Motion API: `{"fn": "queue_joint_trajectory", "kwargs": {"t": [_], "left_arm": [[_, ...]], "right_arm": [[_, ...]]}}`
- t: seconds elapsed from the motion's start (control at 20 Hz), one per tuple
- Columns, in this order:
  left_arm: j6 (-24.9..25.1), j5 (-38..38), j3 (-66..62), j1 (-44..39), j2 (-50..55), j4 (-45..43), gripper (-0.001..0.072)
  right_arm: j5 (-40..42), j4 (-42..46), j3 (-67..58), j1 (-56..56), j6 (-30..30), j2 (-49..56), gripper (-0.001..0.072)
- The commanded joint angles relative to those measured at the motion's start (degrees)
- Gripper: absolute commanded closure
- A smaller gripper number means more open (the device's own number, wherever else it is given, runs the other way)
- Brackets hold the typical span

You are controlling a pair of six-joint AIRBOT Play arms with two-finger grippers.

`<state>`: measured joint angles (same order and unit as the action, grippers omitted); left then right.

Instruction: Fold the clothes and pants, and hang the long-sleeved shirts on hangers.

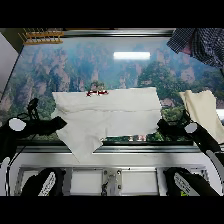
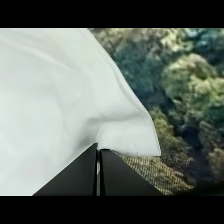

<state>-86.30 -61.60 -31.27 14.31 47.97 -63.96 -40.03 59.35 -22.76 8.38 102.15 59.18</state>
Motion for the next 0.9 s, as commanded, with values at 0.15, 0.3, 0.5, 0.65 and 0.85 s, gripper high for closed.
{"fn": "queue_joint_trajectory", "kwargs": {"t": [0.15, 0.3, 0.5, 0.65, 0.85], "left_arm": [[-6.54, -6.88, 6.67, 8.22, -3.78, -7.67, 0.0264], [-6.78, -5.40, 7.72, 6.25, -2.60, -6.91, 0.0264], [-8.61, -5.60, 7.78, 2.91, 5.66, -5.95, 0.0264], [-11.15, -2.47, 7.76, -1.60, 11.13, -4.81, 0.0263], [-12.11, -0.90, 7.76, -6.84, 14.71, -2.03, 0.0263]], "right_arm": [[-0.28, -0.02, -0.20, -0.26, -2.78, -0.48, 0.0702], [-0.31, -0.09, -0.22, -0.28, -2.78, -0.48, 0.0702], [-0.44, -0.09, -0.22, -0.28, -3.21, -0.52, 0.0702], [-0.28, -0.07, -0.22, -0.26, -3.19, -0.52, 0.0702], [-0.15, -0.07, -0.22, -0.26, -3.19, -0.52, 0.0702]]}}
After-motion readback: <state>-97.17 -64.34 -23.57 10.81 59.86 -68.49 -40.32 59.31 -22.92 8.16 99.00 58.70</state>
